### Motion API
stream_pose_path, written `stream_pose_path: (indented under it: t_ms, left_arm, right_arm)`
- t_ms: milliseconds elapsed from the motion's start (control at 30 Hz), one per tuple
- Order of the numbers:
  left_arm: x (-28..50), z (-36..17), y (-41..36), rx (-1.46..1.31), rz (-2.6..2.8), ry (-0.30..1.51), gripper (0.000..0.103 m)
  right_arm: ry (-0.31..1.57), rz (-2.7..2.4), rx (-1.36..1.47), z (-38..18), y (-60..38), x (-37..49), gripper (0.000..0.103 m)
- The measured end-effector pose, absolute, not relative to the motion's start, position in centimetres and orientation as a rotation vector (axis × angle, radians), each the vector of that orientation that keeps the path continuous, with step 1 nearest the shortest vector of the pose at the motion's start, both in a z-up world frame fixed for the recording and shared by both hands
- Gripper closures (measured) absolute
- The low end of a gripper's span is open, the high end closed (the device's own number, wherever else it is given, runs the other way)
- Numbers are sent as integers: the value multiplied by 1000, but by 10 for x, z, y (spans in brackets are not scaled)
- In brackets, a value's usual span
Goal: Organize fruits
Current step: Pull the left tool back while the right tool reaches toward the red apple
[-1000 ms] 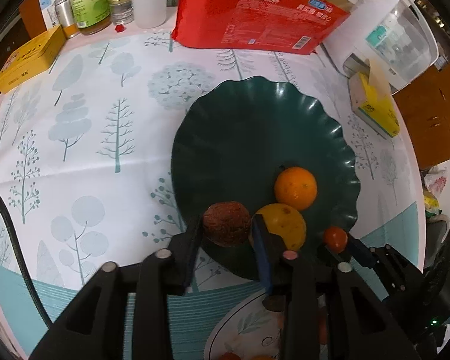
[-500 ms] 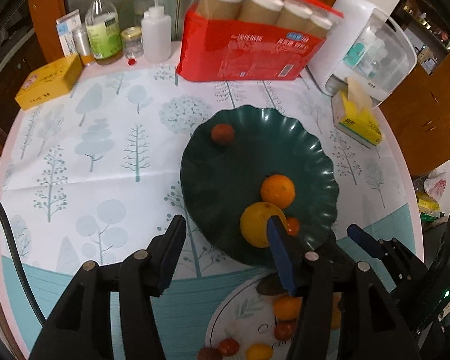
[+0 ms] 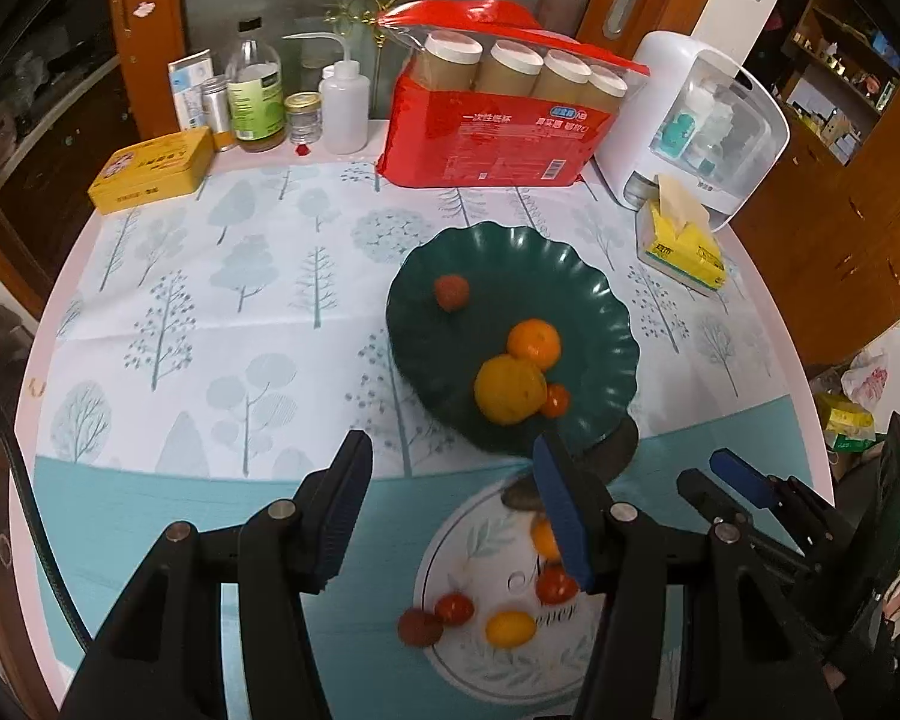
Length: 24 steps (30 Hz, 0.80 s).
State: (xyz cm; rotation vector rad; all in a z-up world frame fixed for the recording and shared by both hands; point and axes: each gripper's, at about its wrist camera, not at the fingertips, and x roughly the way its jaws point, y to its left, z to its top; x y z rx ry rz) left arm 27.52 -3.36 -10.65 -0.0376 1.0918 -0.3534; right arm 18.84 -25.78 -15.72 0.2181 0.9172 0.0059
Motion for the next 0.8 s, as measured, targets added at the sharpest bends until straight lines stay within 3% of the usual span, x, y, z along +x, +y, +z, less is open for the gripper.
stream_pose_path:
  t_ms: [200,800]
  left_arm:
    - [241,-110,-16,-40,-345,1083,48]
    - [191,-183,6,8,-395,1171,48]
  right_arm:
    - [932,-11,287,-156,-261,164,43]
    - [1117,-99,601,-210,-270,141,35]
